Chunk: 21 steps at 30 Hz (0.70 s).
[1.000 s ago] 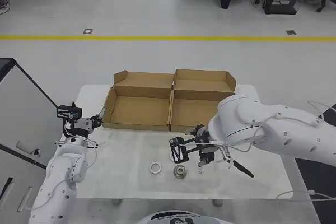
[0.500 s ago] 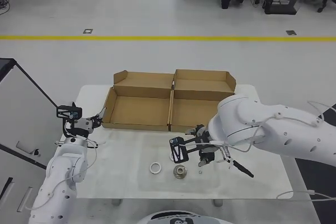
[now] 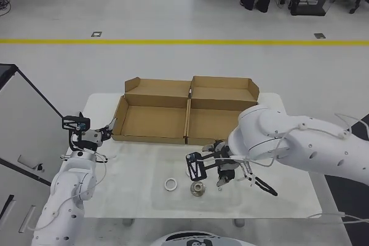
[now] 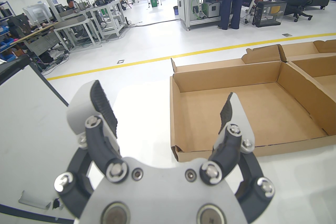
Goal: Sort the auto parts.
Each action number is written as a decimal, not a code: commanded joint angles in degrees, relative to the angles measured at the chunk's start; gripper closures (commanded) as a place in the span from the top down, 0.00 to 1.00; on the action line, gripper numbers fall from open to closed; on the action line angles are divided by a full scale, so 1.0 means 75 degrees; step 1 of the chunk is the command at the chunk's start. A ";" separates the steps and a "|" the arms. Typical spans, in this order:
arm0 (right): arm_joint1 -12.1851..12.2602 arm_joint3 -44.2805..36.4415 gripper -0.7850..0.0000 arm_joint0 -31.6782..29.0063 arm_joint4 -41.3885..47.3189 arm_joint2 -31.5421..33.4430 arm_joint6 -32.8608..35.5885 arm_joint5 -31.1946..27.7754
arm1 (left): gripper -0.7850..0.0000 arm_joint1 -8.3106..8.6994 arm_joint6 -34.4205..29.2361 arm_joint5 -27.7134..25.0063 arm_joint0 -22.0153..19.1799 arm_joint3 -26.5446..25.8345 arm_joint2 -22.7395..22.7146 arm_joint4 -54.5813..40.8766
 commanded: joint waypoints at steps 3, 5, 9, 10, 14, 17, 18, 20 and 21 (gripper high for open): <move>-0.0113 0.0171 1.00 -0.0098 0.0489 -0.0001 0.0256 0.0259 | 1.00 0.0000 0.0000 0.0000 0.0000 0.0000 0.0000 0.0000; -0.0193 0.0257 1.00 -0.0163 0.0670 -0.0001 0.0411 0.0414 | 1.00 0.0000 0.0000 0.0000 0.0000 0.0000 0.0000 0.0000; -0.0373 0.0394 1.00 -0.0317 0.1076 -0.0001 0.0759 0.0760 | 1.00 0.0000 0.0000 0.0000 0.0000 0.0000 0.0000 0.0000; -0.0421 0.0458 1.00 -0.0376 0.1190 -0.0001 0.0847 0.0849 | 1.00 0.0000 0.0000 0.0000 0.0000 0.0000 0.0000 0.0000; -0.0610 0.0612 1.00 -0.0502 0.1296 -0.0001 0.1118 0.1119 | 1.00 0.0000 0.0000 0.0000 0.0000 0.0000 0.0000 0.0000; -0.0729 0.0731 1.00 -0.0565 0.1313 -0.0001 0.1258 0.1258 | 1.00 0.0000 0.0000 0.0000 0.0000 0.0000 0.0000 0.0000; -0.0764 0.0759 1.00 -0.0583 0.1307 -0.0001 0.1304 0.1304 | 1.00 0.0000 0.0000 0.0000 0.0000 0.0000 0.0000 0.0000; -0.0827 0.0802 1.00 -0.0659 0.1307 -0.0001 0.1434 0.1434 | 1.00 0.0000 0.0000 0.0000 0.0000 0.0000 0.0000 0.0000; -0.0855 0.0807 1.00 -0.0709 0.1299 -0.0001 0.1513 0.1513 | 1.00 0.0000 0.0000 0.0000 0.0000 0.0000 0.0000 0.0000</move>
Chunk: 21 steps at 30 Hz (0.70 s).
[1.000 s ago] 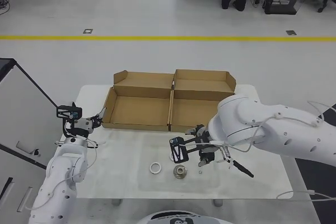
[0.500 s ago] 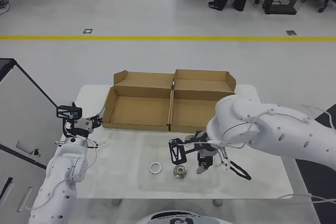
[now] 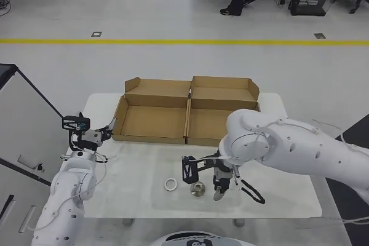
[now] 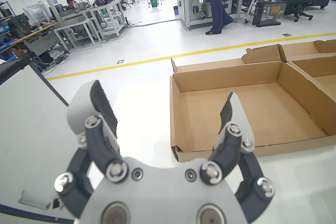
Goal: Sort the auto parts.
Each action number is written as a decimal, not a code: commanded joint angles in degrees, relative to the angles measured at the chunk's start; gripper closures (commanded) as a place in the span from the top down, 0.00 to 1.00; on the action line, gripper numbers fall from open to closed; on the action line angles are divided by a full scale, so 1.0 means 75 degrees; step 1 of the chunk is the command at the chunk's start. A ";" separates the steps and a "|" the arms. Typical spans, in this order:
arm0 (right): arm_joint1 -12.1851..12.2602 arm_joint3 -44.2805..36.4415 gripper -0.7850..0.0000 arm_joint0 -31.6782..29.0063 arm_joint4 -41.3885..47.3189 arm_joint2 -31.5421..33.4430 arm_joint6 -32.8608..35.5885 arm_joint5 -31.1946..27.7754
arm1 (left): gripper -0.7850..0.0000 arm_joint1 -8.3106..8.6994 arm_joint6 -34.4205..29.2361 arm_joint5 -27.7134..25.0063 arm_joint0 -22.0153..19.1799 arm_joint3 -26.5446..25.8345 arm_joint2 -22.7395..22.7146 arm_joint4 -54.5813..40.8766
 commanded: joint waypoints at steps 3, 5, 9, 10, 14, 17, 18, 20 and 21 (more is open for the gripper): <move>-0.0089 0.0062 1.00 -0.0189 0.0042 0.0000 0.0318 0.0317 | 1.00 0.0000 0.0000 0.0000 0.0000 0.0000 0.0000 0.0000; -0.0114 0.0092 1.00 -0.0250 0.0061 0.0000 0.0419 0.0418 | 1.00 0.0000 0.0000 0.0000 0.0000 0.0000 0.0000 0.0000; -0.0119 0.0259 1.00 -0.0347 -0.0070 0.0000 0.0419 0.0419 | 1.00 0.0000 0.0000 0.0000 0.0000 0.0000 0.0000 0.0000; -0.0117 0.0288 1.00 -0.0341 -0.0101 0.0000 0.0419 0.0419 | 1.00 0.0000 0.0000 0.0000 0.0000 0.0000 0.0000 0.0000; -0.0113 0.0285 1.00 -0.0281 -0.0245 0.0000 0.0419 0.0419 | 1.00 0.0000 0.0000 0.0000 0.0000 0.0000 0.0000 0.0000; -0.0113 0.0285 1.00 -0.0281 -0.0245 0.0000 0.0419 0.0419 | 1.00 0.0000 0.0000 0.0000 0.0000 0.0000 0.0000 0.0000; -0.0113 0.0285 1.00 -0.0281 -0.0245 0.0000 0.0419 0.0419 | 1.00 0.0000 0.0000 0.0000 0.0000 0.0000 0.0000 0.0000; -0.0113 0.0285 1.00 -0.0281 -0.0245 0.0000 0.0419 0.0419 | 1.00 0.0000 0.0000 0.0000 0.0000 0.0000 0.0000 0.0000; -0.0112 0.0297 1.00 -0.0306 -0.0263 0.0000 0.0366 0.0434 | 1.00 0.0000 0.0000 0.0000 0.0000 0.0000 0.0000 0.0000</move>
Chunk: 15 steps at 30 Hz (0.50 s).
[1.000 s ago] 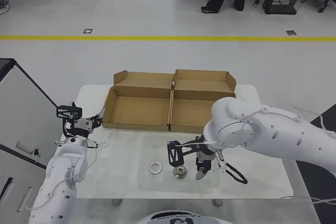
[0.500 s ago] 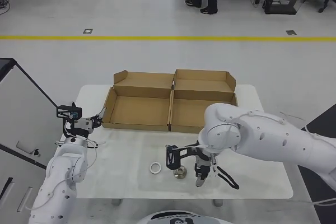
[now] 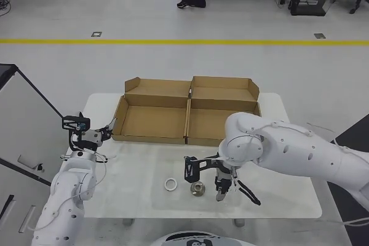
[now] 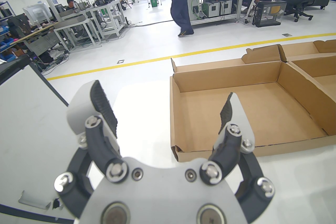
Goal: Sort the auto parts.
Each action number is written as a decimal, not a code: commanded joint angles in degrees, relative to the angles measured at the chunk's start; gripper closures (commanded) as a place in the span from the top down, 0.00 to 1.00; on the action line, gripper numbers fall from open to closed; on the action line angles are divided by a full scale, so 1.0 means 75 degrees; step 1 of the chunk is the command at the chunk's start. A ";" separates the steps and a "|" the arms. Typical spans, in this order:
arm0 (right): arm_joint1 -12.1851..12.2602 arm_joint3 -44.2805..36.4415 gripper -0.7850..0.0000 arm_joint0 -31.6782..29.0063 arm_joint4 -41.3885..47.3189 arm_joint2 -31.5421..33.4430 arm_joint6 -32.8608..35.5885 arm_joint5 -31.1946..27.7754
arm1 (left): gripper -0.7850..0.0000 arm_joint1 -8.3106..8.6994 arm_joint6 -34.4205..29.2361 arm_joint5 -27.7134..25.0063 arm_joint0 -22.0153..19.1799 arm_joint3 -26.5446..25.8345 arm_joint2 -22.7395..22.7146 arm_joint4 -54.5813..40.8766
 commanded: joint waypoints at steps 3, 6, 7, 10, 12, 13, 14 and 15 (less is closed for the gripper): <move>0.0021 0.0099 1.00 -0.0147 -0.0415 0.0000 -0.0093 0.0112 | 1.00 0.0000 0.0000 0.0000 0.0000 0.0000 0.0000 0.0000; 0.0038 0.0134 1.00 -0.0249 -0.0707 0.0000 0.0000 0.0244 | 1.00 0.0000 0.0000 0.0000 0.0000 0.0000 0.0000 0.0000; 0.0044 0.0145 1.00 -0.0278 -0.0781 0.0000 0.0000 0.0253 | 1.00 0.0000 0.0000 0.0000 0.0000 0.0000 0.0000 0.0000; 0.0063 0.0198 1.00 -0.0390 -0.1001 0.0000 0.0000 0.0246 | 1.00 0.0000 0.0000 0.0000 0.0000 0.0000 0.0000 0.0000; 0.0071 0.0224 1.00 -0.0439 -0.1116 0.0000 0.0000 0.0235 | 1.00 0.0000 0.0000 0.0000 0.0000 0.0000 0.0000 0.0000; 0.0071 0.0223 1.00 -0.0464 -0.1175 0.0000 0.0000 0.0218 | 1.00 0.0000 0.0000 0.0000 0.0000 0.0000 0.0000 0.0000; 0.0069 0.0229 0.96 -0.0485 -0.1207 0.0000 0.0000 0.0212 | 1.00 0.0000 0.0000 0.0000 0.0000 0.0000 0.0000 0.0000; 0.0067 0.0251 0.85 -0.0494 -0.1226 0.0000 0.0000 0.0231 | 1.00 0.0000 0.0000 0.0000 0.0000 0.0000 0.0000 0.0000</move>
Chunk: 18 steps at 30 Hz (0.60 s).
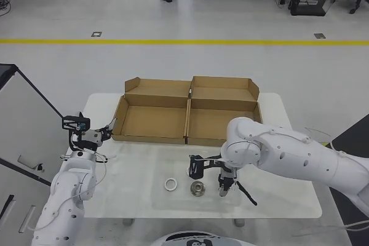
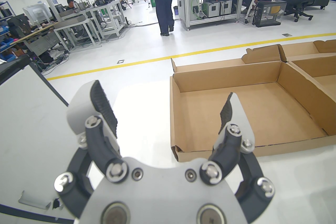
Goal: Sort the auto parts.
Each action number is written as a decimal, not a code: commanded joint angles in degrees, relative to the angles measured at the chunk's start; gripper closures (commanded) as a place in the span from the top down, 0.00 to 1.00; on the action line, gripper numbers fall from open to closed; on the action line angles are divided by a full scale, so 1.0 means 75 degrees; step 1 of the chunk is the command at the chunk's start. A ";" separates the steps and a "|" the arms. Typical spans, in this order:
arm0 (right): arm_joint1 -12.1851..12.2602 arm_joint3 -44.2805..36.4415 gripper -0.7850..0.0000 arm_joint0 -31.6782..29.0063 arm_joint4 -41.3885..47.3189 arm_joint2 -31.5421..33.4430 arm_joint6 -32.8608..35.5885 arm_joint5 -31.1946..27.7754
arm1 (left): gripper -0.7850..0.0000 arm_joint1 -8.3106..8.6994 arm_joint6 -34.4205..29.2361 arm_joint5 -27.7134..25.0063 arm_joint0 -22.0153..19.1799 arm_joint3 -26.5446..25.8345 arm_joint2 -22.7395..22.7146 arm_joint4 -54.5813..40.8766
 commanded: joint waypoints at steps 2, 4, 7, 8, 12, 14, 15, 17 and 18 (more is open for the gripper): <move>-0.0014 0.0064 0.74 -0.0021 -0.0125 0.0000 0.0000 0.0057 | 1.00 0.0000 0.0000 0.0000 0.0000 0.0000 0.0000 0.0000; -0.0027 0.0105 0.68 -0.0038 -0.0221 0.0000 0.0000 0.0110 | 1.00 0.0000 0.0000 0.0000 0.0000 0.0000 0.0000 0.0000; -0.0052 0.0187 0.63 -0.0054 -0.0315 0.0000 0.0000 0.0132 | 1.00 0.0000 0.0000 0.0000 0.0000 0.0000 0.0000 0.0000; -0.0062 0.0215 0.56 -0.0060 -0.0351 0.0000 0.0000 0.0151 | 1.00 0.0000 0.0000 0.0000 0.0000 0.0000 0.0000 0.0000; -0.0115 0.0307 0.56 -0.0102 -0.0443 0.0000 0.0000 0.0186 | 1.00 0.0000 0.0000 0.0000 0.0000 0.0000 0.0000 0.0000; -0.0155 0.0360 0.55 -0.0135 -0.0478 0.0004 -0.0030 0.0174 | 1.00 0.0000 0.0000 0.0000 0.0000 0.0000 0.0000 0.0000; -0.0177 0.0398 0.54 -0.0156 -0.0505 0.0000 -0.0051 0.0162 | 1.00 0.0000 0.0000 0.0000 0.0000 0.0000 0.0000 0.0000; -0.0225 0.0491 0.55 -0.0210 -0.0565 0.0000 -0.0095 0.0125 | 1.00 0.0000 0.0000 0.0000 0.0000 0.0000 0.0000 0.0000; -0.0251 0.0543 0.55 -0.0240 -0.0593 0.0000 -0.0103 0.0102 | 1.00 0.0000 0.0000 0.0000 0.0000 0.0000 0.0000 0.0000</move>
